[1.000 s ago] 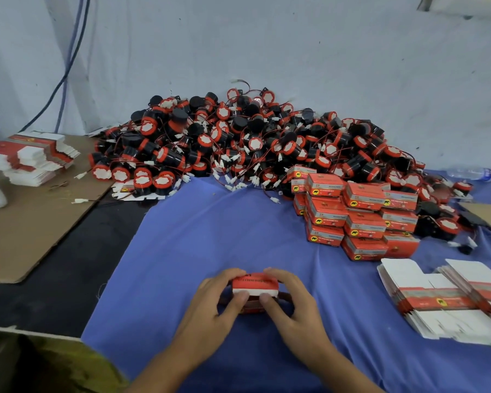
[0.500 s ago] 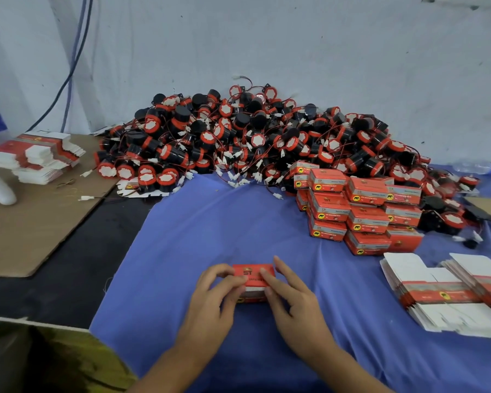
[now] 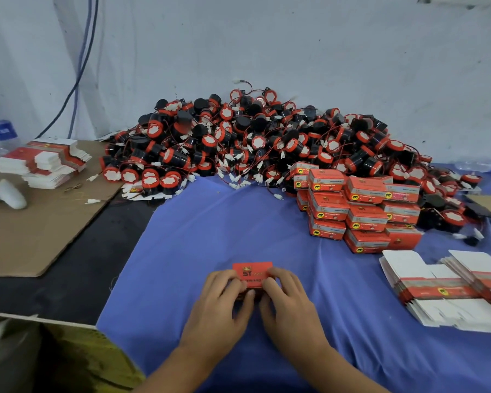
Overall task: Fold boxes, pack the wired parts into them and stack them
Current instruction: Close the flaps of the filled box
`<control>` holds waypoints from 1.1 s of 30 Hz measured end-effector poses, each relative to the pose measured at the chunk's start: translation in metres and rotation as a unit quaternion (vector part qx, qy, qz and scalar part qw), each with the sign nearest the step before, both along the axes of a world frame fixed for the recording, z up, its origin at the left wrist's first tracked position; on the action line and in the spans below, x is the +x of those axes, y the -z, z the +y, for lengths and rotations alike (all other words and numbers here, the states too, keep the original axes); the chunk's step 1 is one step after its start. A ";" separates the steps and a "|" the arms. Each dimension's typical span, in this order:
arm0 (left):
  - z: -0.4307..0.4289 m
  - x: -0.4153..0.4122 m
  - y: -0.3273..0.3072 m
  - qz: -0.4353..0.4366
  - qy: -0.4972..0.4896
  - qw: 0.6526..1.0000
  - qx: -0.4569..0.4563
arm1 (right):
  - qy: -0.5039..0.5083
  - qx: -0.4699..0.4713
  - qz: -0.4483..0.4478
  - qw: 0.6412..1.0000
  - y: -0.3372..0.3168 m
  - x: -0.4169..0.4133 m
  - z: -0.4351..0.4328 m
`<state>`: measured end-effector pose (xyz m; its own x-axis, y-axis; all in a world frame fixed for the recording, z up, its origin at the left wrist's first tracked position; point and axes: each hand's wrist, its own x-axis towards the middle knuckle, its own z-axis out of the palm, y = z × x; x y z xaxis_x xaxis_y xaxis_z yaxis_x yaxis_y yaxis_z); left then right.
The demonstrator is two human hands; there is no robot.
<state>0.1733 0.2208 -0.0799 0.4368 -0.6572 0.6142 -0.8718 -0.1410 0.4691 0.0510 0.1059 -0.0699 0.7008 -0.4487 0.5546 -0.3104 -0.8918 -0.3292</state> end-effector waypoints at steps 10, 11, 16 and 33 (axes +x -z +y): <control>-0.035 -0.017 -0.028 0.230 0.003 0.970 -0.081 | 0.031 0.197 -0.122 0.972 -0.021 -0.004 -0.011; -0.048 -0.024 -0.036 0.230 0.014 0.968 -0.100 | 0.050 0.199 -0.150 0.967 -0.028 -0.004 -0.018; -0.133 -0.051 -0.076 0.218 0.091 0.968 -0.089 | 0.197 0.208 -0.211 0.935 -0.052 -0.011 -0.074; -0.181 -0.041 -0.008 0.280 0.130 0.942 0.133 | 0.246 0.310 -0.075 0.915 -0.014 -0.025 -0.109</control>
<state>0.1327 0.0400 -0.0719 0.4462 -0.8849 0.1334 -0.5195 -0.1348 0.8437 0.0255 -0.0029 -0.0559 0.2652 -0.9508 0.1602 -0.5339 -0.2832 -0.7967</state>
